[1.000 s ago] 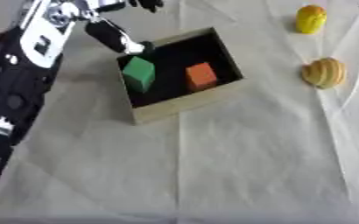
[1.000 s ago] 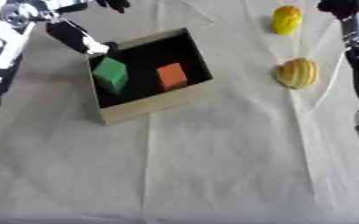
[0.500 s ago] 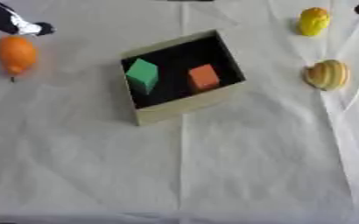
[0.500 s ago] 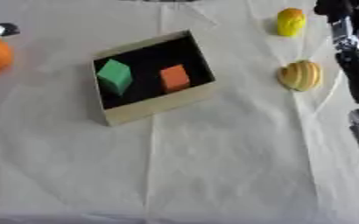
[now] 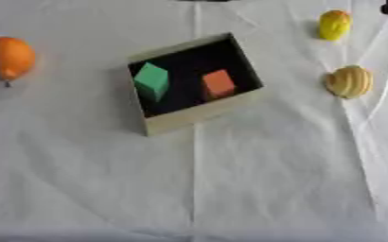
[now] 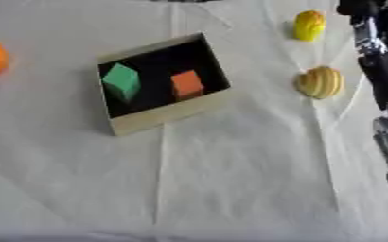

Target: Pick up objects on the table and place them in the box.

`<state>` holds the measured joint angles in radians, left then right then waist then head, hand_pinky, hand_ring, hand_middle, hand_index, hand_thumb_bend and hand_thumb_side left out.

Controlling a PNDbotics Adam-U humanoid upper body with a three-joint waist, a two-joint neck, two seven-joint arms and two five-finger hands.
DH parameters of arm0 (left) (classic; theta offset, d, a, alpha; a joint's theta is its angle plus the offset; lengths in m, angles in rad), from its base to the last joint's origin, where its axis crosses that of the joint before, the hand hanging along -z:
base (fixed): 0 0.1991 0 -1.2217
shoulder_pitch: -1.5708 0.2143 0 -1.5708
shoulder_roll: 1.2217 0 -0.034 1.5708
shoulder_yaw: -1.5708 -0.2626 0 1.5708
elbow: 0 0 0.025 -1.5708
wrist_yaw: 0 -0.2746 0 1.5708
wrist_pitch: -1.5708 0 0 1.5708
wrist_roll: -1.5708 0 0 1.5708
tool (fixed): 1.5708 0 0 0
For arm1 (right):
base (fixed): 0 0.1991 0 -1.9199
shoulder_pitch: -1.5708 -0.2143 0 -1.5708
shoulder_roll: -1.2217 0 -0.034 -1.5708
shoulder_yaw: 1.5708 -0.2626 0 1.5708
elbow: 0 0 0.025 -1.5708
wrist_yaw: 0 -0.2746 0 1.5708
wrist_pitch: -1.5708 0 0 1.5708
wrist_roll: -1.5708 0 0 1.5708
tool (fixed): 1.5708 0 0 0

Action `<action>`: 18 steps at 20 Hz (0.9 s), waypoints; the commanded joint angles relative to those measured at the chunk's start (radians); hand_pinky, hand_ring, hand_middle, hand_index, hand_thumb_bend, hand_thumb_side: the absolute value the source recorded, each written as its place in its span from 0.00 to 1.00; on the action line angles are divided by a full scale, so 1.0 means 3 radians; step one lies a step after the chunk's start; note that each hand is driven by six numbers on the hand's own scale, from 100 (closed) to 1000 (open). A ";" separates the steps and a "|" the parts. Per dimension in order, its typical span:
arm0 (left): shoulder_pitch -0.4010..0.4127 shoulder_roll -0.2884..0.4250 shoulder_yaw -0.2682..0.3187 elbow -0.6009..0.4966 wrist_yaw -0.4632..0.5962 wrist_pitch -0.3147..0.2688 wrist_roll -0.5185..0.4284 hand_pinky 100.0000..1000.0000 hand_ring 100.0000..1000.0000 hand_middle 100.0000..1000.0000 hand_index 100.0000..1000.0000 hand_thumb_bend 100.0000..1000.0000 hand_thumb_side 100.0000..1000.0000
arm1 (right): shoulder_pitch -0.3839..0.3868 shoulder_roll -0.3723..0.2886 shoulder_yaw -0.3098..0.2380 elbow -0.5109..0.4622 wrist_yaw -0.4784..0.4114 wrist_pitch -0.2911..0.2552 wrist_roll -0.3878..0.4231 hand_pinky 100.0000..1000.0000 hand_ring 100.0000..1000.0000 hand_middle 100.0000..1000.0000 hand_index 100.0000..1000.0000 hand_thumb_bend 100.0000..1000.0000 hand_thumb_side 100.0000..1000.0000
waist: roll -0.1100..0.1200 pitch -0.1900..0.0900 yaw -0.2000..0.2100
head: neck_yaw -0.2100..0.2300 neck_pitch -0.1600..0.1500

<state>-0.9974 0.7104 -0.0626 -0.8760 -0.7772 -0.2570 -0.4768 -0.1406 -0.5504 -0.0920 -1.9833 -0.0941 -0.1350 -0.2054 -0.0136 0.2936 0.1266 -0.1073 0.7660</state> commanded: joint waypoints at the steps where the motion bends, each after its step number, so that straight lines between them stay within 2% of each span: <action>1: -0.0061 0.0084 0.0114 0.0146 -0.0053 0.0045 0.0048 0.83 0.86 0.76 0.88 0.50 0.22 | -0.0030 -0.0041 -0.0020 -0.0056 0.0036 -0.0006 0.0001 0.91 0.75 0.66 0.75 0.00 0.63 | -0.0051 -0.0044 -0.0010 | 0.0018 0.0013; 5: -0.0063 0.0036 0.0157 0.0267 -0.0013 0.0029 0.0066 0.83 0.86 0.76 0.88 0.47 0.26 | -0.0034 -0.0010 -0.0009 -0.0056 0.0055 0.0010 0.0007 0.91 0.75 0.66 0.75 0.00 0.63 | -0.0068 -0.0010 -0.0028 | 0.0074 0.0013; 10: -0.0101 0.0013 0.0168 0.0271 0.0077 -0.0006 0.0009 0.84 0.86 0.76 0.89 0.48 0.31 | -0.0045 0.0011 0.0010 -0.0056 0.0069 0.0029 0.0005 0.91 0.75 0.65 0.75 0.00 0.63 | -0.0080 0.0022 -0.0034 | 0.0093 0.0013; 13: -0.0135 0.0013 0.0174 0.0282 -0.0007 0.0051 0.0051 0.83 0.87 0.77 0.89 0.54 0.22 | -0.0061 0.0013 0.0021 -0.0056 0.0066 0.0036 0.0009 0.91 0.74 0.65 0.75 0.00 0.63 | -0.0083 0.0039 -0.0039 | 0.0107 0.0013; 18: -0.0156 -0.0037 0.0210 0.0405 -0.0304 0.0181 0.0169 0.82 0.87 0.77 0.89 0.52 0.21 | -0.0090 0.0022 0.0040 -0.0056 0.0064 0.0036 0.0024 0.91 0.74 0.65 0.75 0.00 0.62 | -0.0083 0.0073 -0.0060 | 0.0131 0.0013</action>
<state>-1.0204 0.6785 -0.0150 -0.7540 -0.8503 -0.2123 -0.4330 -0.1590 -0.5321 -0.0771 -1.9833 -0.0800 -0.1263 -0.1982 -0.0272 0.3215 0.1084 -0.0719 0.7660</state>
